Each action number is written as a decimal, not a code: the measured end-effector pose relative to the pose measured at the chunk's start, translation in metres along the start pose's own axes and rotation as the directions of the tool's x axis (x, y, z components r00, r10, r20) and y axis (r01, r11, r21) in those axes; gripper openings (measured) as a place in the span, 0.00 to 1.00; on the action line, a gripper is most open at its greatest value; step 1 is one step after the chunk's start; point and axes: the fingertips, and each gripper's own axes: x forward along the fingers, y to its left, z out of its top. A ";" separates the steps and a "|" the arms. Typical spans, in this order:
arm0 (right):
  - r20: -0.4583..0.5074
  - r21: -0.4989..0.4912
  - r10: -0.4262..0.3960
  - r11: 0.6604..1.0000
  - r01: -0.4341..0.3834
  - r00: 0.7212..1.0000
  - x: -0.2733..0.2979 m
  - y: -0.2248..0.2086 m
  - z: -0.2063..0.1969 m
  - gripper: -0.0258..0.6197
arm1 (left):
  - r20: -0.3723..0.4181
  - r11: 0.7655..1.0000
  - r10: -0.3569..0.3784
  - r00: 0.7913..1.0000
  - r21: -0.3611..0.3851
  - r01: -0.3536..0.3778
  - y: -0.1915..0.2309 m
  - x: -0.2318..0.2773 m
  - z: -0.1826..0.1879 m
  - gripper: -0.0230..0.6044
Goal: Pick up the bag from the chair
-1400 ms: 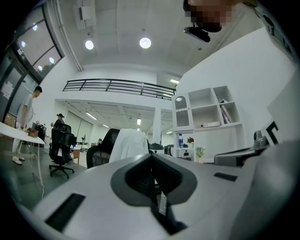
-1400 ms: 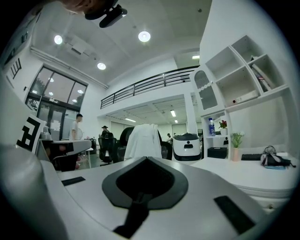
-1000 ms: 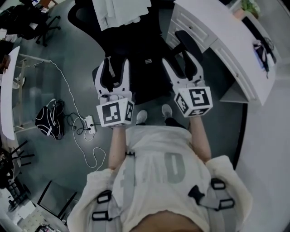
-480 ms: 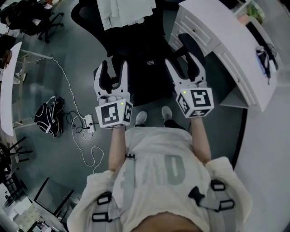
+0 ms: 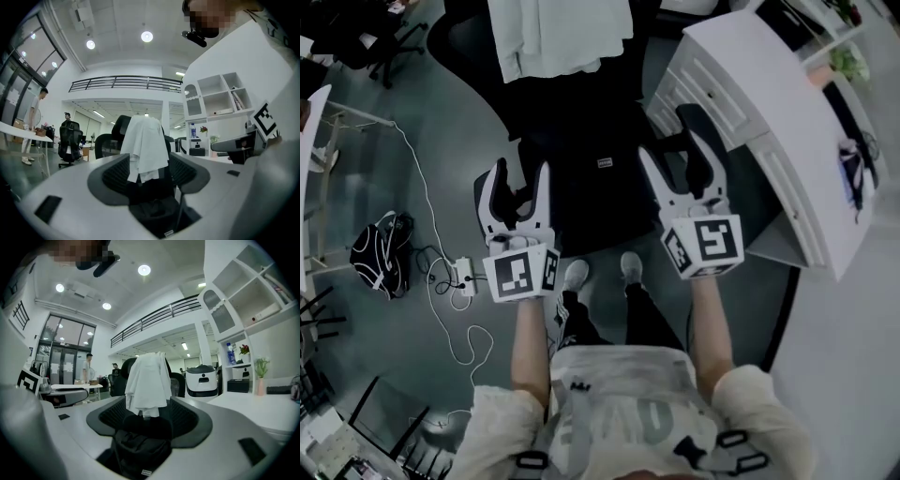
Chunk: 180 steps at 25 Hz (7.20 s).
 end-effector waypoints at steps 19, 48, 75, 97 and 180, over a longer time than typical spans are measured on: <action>-0.132 -0.055 0.080 0.995 -0.088 0.988 0.104 -0.059 -0.236 0.48 | -0.108 0.998 0.065 0.992 -0.013 -0.067 0.022 0.078 -0.246 0.43; -0.309 -0.054 0.100 0.991 -0.122 0.946 0.173 -0.116 -0.383 0.48 | -0.326 0.992 0.125 0.937 0.044 -0.117 0.090 0.122 -0.393 0.43; -0.460 0.139 0.269 0.963 -0.231 0.846 0.252 -0.116 -0.455 0.48 | -0.439 0.998 0.027 0.898 -0.033 -0.046 0.114 0.173 -0.453 0.43; -0.504 0.122 0.264 0.964 -0.235 0.822 0.258 -0.098 -0.469 0.13 | -0.465 0.995 0.101 0.880 0.059 -0.083 0.110 0.178 -0.454 0.15; -0.008 -0.041 0.123 0.992 -0.123 0.992 -0.097 -0.017 0.050 0.05 | 0.022 0.996 0.089 0.996 -0.019 -0.088 -0.029 -0.107 0.076 0.11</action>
